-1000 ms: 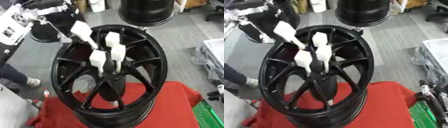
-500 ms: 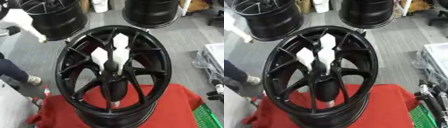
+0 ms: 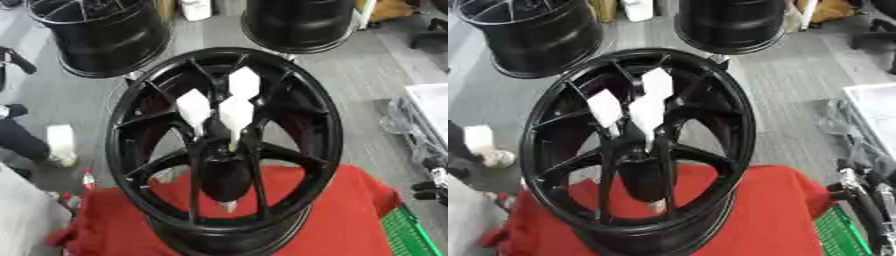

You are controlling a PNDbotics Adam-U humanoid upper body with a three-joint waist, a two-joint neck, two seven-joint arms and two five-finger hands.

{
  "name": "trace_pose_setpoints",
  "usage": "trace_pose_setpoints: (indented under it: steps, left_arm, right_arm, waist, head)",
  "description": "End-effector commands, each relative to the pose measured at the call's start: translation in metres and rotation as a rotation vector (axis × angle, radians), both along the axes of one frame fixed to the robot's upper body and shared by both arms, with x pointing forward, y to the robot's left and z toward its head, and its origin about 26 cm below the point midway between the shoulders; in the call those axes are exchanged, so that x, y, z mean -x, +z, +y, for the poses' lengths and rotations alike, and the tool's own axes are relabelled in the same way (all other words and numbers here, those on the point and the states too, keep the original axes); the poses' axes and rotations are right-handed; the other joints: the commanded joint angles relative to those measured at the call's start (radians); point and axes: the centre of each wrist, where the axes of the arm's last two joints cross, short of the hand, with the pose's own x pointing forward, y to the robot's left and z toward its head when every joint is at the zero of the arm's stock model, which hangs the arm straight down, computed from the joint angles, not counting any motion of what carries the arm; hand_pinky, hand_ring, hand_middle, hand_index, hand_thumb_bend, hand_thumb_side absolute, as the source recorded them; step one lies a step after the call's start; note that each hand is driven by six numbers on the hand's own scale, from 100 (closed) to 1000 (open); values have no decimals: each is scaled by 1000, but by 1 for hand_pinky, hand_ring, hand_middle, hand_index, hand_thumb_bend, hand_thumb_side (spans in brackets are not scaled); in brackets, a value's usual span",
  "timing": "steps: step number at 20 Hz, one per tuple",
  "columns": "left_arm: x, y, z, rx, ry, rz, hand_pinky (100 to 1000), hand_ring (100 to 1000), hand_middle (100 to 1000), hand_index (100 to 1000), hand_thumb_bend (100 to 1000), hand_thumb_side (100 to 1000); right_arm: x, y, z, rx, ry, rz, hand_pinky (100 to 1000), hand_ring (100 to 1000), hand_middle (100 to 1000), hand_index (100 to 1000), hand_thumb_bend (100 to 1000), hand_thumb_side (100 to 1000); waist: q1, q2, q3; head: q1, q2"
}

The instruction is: Pull the pin out of the wheel hub.

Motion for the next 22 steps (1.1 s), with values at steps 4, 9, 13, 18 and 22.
trace_pose_setpoints:
  steps: [4,9,13,18,22]
  left_arm:
    - [4,-6,10,-170,-181,99,632,537,837,907,428,793]
    - [17,-39,0,62,-148,-31,605,485,735,829,100,826]
    - [27,-56,-9,258,-102,-167,605,465,649,761,100,885]
    - [42,-104,-8,544,80,-233,621,486,646,756,124,945]
    - [44,-147,-29,744,180,-217,628,494,628,745,159,982]
  right_arm:
    - [-2,7,2,-12,-1,-28,530,549,774,766,100,707]
    - [-4,8,6,-30,0,-35,530,550,774,766,100,720]
    - [-6,9,12,-52,7,-46,530,550,774,766,100,726]
    - [-9,11,17,-70,19,-59,530,550,774,766,100,730]
    - [-9,12,18,-72,16,-61,530,550,774,767,100,737]
  waist:
    - [-10,5,4]
    - [-22,20,4]
    - [-40,40,1]
    - [-53,58,-6]
    - [-49,61,-2]
  head:
    - [-4,-7]
    - [-2,-10]
    - [5,-22]
    - [15,-31]
    - [19,-27]
